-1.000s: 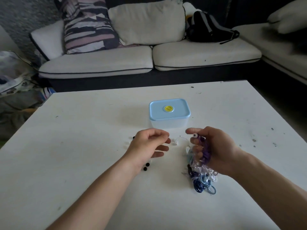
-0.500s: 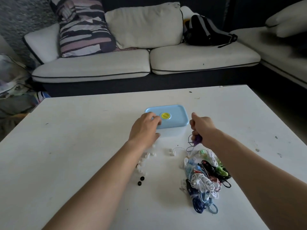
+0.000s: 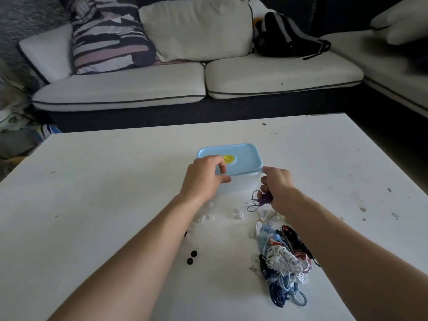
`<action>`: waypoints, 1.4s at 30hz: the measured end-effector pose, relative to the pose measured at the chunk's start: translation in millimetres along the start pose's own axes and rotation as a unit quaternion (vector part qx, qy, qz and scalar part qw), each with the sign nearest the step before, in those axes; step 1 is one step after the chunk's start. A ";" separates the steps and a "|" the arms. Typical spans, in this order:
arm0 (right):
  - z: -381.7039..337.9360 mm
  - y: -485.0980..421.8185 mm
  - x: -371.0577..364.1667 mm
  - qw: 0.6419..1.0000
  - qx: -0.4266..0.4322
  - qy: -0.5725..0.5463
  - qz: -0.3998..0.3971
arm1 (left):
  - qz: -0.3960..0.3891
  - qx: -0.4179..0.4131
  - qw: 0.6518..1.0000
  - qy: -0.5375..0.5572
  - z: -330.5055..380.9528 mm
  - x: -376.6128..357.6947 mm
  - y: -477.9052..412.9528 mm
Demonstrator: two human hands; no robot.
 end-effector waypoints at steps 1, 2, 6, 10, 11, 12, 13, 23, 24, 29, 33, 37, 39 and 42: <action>1.1 -0.1 0.6 1.000 -0.002 -0.001 -0.002 | -0.009 0.017 0.999 0.033 -0.2 2.6 -2.5; 2.2 -0.5 1.3 1.000 -0.005 -0.002 -0.003 | -0.015 0.030 0.997 0.074 -0.3 6.1 -4.7; -5.2 3.1 4.9 0.999 0.015 0.015 0.027 | 0.024 0.066 0.977 0.201 -2.4 24.4 -8.5; -39.9 8.6 -2.1 0.993 0.070 -0.072 0.063 | 0.107 0.132 0.935 0.312 -10.5 44.0 -7.7; -49.6 9.2 -7.6 0.988 0.066 -0.129 0.054 | 0.117 0.164 0.917 0.344 -14.7 47.3 -8.2; -58.6 8.8 -15.2 0.980 0.059 -0.185 0.042 | 0.116 0.199 0.896 0.380 -20.7 49.5 -10.0; -65.6 8.2 -24.2 0.972 0.052 -0.226 0.029 | 0.105 0.233 0.872 0.417 -26.5 51.5 -11.6; -50.0 -5.4 -80.6 0.988 0.078 0.078 -0.111 | 0.055 0.323 0.767 0.553 -47.2 53.1 -8.6; -50.9 -6.0 -79.7 0.978 0.102 0.139 -0.114 | 0.055 0.325 0.765 0.554 -47.8 53.4 -9.0; -62.7 -5.3 -62.3 0.898 0.249 0.352 -0.089 | 0.070 0.342 0.752 0.559 -52.8 52.0 -10.8; -55.7 -6.0 -36.2 0.814 0.289 0.503 0.004 | 0.072 0.377 0.747 0.543 -54.5 48.5 -10.4; -39.5 -8.1 -22.7 0.827 0.138 0.542 -0.059 | 0.083 0.400 0.745 0.528 -54.1 44.7 -8.7; -36.6 -11.3 -17.7 0.874 0.120 0.468 -0.061 | 0.085 0.400 0.733 0.543 -53.6 42.9 -7.3; -42.6 -13.9 -6.1 0.900 0.141 0.412 -0.003 | 0.091 0.399 0.722 0.557 -48.1 39.2 -2.7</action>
Point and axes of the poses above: each hand's wrist, its own y-axis away from the middle knuckle, its own x-axis out of the back of the hand, z = x × y, the point moved 1 cm from there along -y, towards the middle knuckle, and after that the axes turned 11 degrees about x, right-handed, at the moved point
